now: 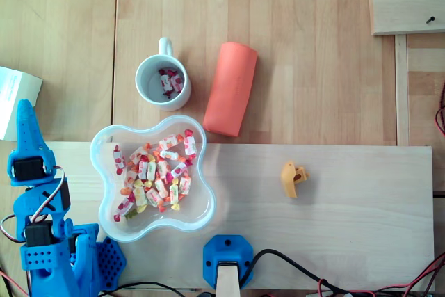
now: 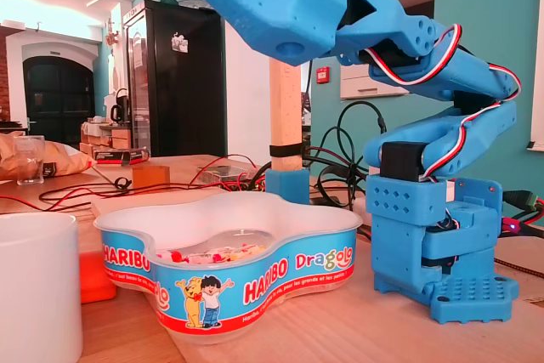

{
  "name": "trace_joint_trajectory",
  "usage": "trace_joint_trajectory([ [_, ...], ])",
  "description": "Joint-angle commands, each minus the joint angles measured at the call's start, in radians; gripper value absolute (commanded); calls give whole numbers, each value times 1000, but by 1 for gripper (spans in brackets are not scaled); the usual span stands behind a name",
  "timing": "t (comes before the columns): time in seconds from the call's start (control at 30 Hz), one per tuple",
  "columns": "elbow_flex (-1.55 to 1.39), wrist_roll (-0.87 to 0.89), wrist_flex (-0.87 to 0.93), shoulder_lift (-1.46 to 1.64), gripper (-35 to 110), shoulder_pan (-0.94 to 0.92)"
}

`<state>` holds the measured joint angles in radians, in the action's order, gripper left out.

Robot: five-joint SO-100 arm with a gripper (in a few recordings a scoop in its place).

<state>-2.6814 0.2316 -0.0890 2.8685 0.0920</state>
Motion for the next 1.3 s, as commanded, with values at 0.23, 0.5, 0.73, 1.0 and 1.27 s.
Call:
trace_joint_trajectory([
  [0.23, -126, -146, -28, 133, 16, 0],
  [0.5, -120, -187, -28, 133, 16, 2],
  [0.73, -110, -186, -26, 133, 16, 0],
  [1.0, 49, -164, 141, 109, 16, 0],
  [1.27, 373, 89, 523, -28, 16, -156],
])
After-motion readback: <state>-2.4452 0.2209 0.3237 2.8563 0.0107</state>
